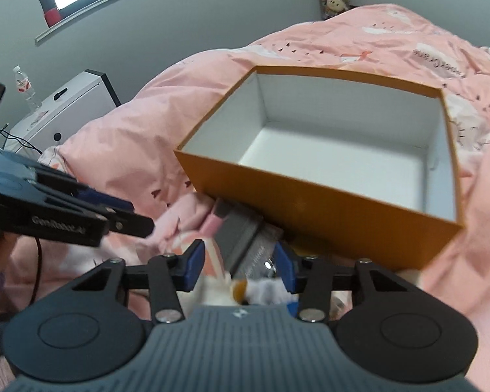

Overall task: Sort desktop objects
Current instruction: 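Grasp the pink fabric pouch with the left tool while the right tool grasps the pink card wallet, then lift the pink pouch with the left tool while the right tool lifts the pink wallet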

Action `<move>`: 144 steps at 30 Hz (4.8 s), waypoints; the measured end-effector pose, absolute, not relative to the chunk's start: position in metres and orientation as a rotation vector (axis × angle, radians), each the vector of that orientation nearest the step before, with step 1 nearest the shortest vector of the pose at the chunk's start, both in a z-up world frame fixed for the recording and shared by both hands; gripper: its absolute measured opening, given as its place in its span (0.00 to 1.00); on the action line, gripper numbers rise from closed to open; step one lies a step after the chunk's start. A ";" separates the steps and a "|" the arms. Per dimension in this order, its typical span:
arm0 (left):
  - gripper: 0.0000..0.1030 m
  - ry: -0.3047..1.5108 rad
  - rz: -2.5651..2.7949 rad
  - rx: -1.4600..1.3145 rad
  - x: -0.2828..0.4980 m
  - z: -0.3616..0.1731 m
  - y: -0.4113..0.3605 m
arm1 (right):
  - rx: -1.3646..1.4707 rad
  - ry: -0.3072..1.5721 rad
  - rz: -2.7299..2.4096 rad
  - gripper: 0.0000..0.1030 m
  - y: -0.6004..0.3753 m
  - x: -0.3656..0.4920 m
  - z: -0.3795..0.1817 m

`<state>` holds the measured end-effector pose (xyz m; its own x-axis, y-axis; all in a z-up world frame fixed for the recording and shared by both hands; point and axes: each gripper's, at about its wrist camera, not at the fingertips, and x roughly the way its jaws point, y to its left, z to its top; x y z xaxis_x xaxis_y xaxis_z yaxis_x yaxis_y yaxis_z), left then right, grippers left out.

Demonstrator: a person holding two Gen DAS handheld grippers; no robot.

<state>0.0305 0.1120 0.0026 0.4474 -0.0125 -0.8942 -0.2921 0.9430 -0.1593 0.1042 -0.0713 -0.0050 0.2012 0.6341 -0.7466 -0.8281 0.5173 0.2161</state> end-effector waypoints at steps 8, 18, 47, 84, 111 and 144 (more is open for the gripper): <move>0.54 1.142 0.176 -0.327 0.055 -0.021 0.121 | -0.279 0.937 1.068 0.42 -0.041 0.115 -0.018; 0.38 1.173 0.146 -0.331 0.050 -0.036 0.134 | -0.285 0.974 1.106 0.34 -0.020 0.118 -0.023; 0.28 1.118 0.170 -0.544 0.032 -0.043 0.191 | -0.384 1.232 0.856 0.30 0.068 0.108 -0.073; 0.35 1.131 0.250 -0.657 0.048 -0.042 0.182 | 0.009 0.876 0.977 0.19 -0.049 0.149 0.064; 0.33 1.170 0.259 -0.545 0.053 -0.046 0.171 | -0.138 1.083 1.020 0.33 -0.054 0.166 0.014; 0.29 0.948 0.087 -0.536 0.030 0.015 0.131 | -0.247 0.961 1.264 0.60 -0.057 0.129 -0.024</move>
